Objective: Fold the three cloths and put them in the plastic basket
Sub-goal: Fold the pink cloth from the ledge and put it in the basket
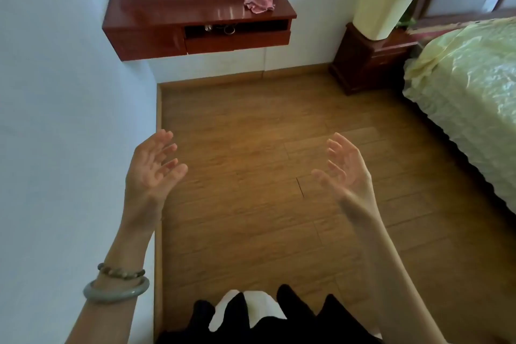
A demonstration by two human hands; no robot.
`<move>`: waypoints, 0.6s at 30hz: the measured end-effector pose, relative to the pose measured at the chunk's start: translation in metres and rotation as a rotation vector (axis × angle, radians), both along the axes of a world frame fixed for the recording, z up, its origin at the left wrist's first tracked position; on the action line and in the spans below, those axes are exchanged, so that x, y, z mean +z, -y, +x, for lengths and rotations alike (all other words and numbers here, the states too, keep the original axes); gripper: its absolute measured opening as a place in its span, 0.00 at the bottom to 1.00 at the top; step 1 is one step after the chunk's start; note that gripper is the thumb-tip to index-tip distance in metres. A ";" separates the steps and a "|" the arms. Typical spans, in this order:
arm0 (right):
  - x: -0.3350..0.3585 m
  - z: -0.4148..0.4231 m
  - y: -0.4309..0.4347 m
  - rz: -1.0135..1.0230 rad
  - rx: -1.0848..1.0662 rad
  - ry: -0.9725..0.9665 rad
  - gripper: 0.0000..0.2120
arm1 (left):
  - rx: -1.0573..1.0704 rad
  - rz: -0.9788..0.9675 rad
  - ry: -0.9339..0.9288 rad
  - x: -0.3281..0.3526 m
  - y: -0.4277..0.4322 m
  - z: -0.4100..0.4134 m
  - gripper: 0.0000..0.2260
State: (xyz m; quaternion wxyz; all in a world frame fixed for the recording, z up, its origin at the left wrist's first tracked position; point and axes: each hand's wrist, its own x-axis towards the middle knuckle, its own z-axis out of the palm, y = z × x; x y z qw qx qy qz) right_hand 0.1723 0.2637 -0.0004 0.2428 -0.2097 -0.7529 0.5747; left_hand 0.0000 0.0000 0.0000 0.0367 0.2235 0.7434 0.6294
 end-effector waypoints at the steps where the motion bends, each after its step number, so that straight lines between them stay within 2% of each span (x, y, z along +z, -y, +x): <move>1: -0.001 -0.001 -0.002 -0.007 -0.007 0.004 0.34 | 0.001 0.012 0.017 0.000 -0.002 0.001 0.22; 9: -0.010 -0.035 -0.020 -0.053 0.028 0.035 0.32 | 0.008 -0.023 0.065 -0.016 -0.018 -0.019 0.22; 18: -0.021 -0.133 -0.055 -0.058 -0.003 0.051 0.32 | -0.009 -0.022 0.088 -0.021 -0.064 -0.121 0.21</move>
